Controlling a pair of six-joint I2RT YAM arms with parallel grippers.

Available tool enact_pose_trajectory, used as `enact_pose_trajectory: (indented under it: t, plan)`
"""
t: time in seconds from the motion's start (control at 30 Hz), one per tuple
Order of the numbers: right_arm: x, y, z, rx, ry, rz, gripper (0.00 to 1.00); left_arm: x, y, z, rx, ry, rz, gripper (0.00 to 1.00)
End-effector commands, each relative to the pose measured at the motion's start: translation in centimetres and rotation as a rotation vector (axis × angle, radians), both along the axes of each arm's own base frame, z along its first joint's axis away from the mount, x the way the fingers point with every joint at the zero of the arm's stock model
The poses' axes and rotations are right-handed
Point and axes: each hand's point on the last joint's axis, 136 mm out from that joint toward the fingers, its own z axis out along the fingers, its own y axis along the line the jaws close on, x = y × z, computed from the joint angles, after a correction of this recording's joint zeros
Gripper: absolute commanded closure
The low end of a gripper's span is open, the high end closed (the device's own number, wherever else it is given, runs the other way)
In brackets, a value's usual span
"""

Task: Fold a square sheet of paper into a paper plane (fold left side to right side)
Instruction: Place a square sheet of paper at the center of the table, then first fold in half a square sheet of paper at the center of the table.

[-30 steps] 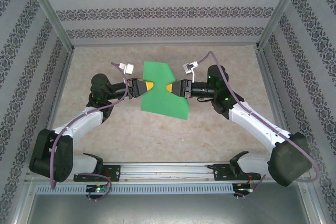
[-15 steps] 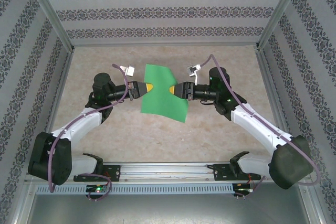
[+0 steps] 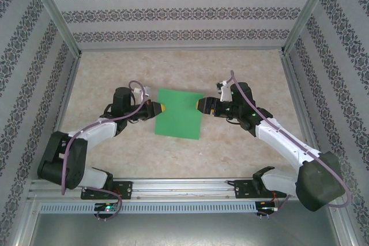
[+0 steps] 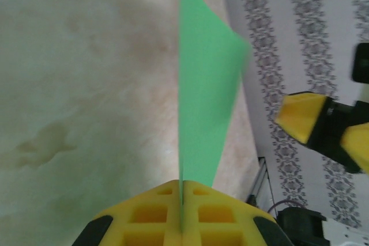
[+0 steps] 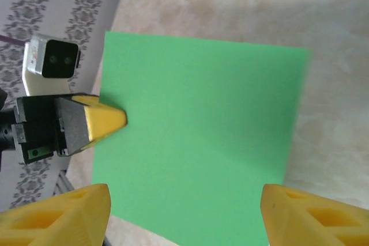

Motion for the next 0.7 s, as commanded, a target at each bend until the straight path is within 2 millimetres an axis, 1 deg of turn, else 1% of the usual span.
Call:
enact_pose_trajectory:
  t: [0.0,0.07,0.13,0.23,0.4,0.5,0.67]
  plan:
    - [0.7,-0.8,-2.6,-0.056,0.035,-0.051,0.34,-0.8,0.5,-4.0,0.082,0.100,0.011,1.00]
    - [0.7,-0.5,-3.9,-0.063,0.066,-0.050,0.36,-0.7,0.9,-5.6,0.120,0.139,0.025,1.00]
    - [0.7,0.2,-5.1,-0.057,0.099,-0.032,0.41,-0.8,1.3,-6.9,0.174,0.152,0.027,1.00]
    - [0.7,1.5,-6.6,-0.056,0.142,0.003,0.49,-0.7,1.8,-7.7,0.220,0.156,0.032,1.00]
    - [0.8,3.5,-9.3,-0.086,0.220,0.045,0.63,-0.7,1.8,-7.9,0.226,0.167,0.031,1.00]
    - [0.8,4.3,-10.8,-0.102,0.257,0.053,0.72,-0.7,1.9,-7.9,0.229,0.170,0.035,1.00]
    - [0.6,4.9,-13.5,-0.133,0.323,0.060,0.88,-0.8,1.9,-7.9,0.228,0.173,0.036,0.99]
